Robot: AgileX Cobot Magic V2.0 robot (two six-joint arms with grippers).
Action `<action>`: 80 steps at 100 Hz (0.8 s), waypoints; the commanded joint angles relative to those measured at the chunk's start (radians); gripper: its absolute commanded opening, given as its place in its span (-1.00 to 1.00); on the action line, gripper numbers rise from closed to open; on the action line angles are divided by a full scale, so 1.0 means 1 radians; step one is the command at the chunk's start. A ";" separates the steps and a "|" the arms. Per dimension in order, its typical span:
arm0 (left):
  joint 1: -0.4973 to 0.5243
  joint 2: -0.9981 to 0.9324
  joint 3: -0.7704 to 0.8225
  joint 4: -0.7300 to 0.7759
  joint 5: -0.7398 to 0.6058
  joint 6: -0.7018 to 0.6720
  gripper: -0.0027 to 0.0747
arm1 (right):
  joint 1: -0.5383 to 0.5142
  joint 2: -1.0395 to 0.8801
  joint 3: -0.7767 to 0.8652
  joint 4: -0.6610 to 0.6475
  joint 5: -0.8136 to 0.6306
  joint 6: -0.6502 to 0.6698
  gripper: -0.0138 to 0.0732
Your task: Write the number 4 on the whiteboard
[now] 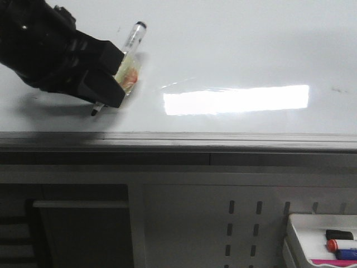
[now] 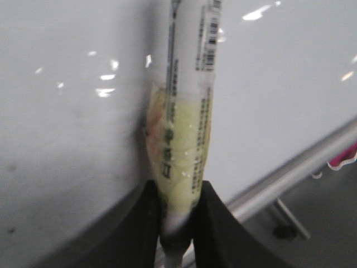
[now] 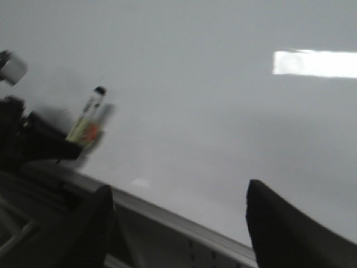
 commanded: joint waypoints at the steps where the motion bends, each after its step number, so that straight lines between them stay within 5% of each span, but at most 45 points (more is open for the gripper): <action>1: -0.050 -0.097 -0.040 0.034 0.020 0.160 -0.98 | 0.103 0.073 -0.083 0.083 0.001 -0.148 0.35; 20: -0.162 -0.223 -0.040 0.051 0.073 0.461 -0.98 | 0.379 0.199 -0.110 0.114 -0.056 -0.277 0.35; 34: -0.237 -0.294 -0.040 0.051 0.073 0.560 -0.98 | 0.480 0.270 -0.110 0.084 -0.167 -0.283 0.35; 80: -0.295 -0.343 -0.040 0.064 0.190 0.573 -0.98 | 0.495 0.354 -0.110 0.084 -0.348 -0.283 0.35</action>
